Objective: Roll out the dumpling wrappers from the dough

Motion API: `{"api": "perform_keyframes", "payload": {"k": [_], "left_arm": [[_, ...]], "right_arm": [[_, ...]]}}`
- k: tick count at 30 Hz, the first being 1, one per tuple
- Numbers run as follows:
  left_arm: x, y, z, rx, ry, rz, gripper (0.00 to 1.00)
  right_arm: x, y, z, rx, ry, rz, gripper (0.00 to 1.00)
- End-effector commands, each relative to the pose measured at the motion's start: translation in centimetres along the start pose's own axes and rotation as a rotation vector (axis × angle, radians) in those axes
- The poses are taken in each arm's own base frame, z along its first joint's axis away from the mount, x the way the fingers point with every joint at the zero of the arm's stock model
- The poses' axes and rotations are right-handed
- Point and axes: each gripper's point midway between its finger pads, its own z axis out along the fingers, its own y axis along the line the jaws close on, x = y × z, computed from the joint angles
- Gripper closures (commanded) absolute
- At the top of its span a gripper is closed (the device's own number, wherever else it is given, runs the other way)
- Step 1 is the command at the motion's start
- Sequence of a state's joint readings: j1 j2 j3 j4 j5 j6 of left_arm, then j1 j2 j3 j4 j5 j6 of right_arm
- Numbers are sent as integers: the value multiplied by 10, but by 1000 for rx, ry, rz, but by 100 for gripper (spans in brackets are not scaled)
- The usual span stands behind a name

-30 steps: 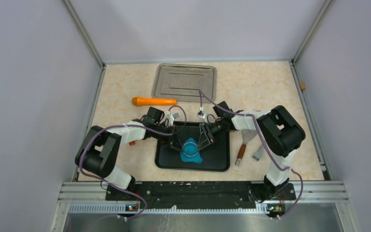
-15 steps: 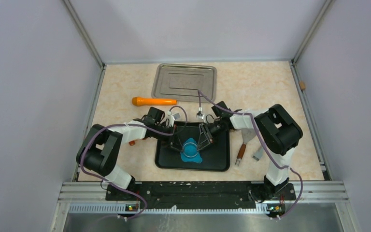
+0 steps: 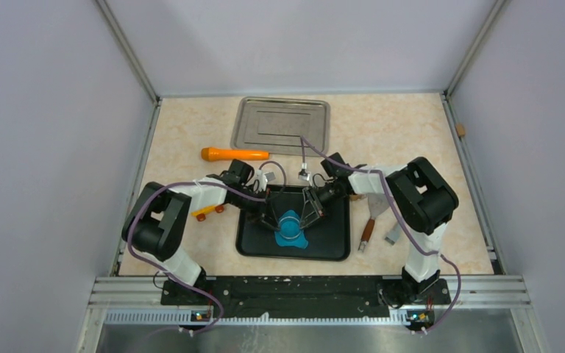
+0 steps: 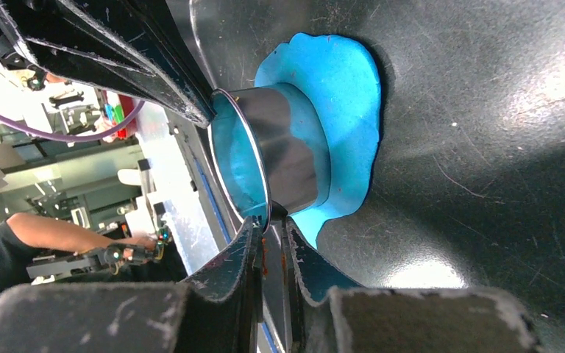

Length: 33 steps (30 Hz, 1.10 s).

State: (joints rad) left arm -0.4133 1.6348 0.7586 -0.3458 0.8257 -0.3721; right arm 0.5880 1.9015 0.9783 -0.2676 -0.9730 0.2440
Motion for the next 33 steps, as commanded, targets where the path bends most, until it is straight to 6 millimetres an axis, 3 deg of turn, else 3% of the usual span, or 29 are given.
{"api": "perform_keyframes", "payload": {"k": [1,5,12,14,16,21,24,27,29,33], "left_arm": [[18,90,2,-399,17,-35,100],[22,94,2,-422,23,-53,100],[29,98,1,-442,36,-85,100],[24,95,-2,-449,28,-72,100],[9,85,-9,-444,-24,-16,100],[-36,28,-38,-352,-174,143,100],[-55,-15,-58,-279,-185,245,76],[-58,-31,-68,-255,-187,304,56],[-61,-35,-68,-231,-188,351,50],[-72,-35,-59,-181,-137,524,46]], "right_arm": [[19,-76,7,323,42,-21,97],[23,-97,-2,484,50,-12,100],[28,-95,4,534,62,-42,100],[20,-89,5,516,48,-67,100],[2,-67,7,440,22,-131,100],[-62,25,-14,255,-107,-348,97],[-81,77,-39,196,-143,-472,81],[-75,96,-63,230,-131,-553,74],[-67,100,-74,234,-101,-609,71],[-61,110,-90,220,-95,-1033,68]]}}
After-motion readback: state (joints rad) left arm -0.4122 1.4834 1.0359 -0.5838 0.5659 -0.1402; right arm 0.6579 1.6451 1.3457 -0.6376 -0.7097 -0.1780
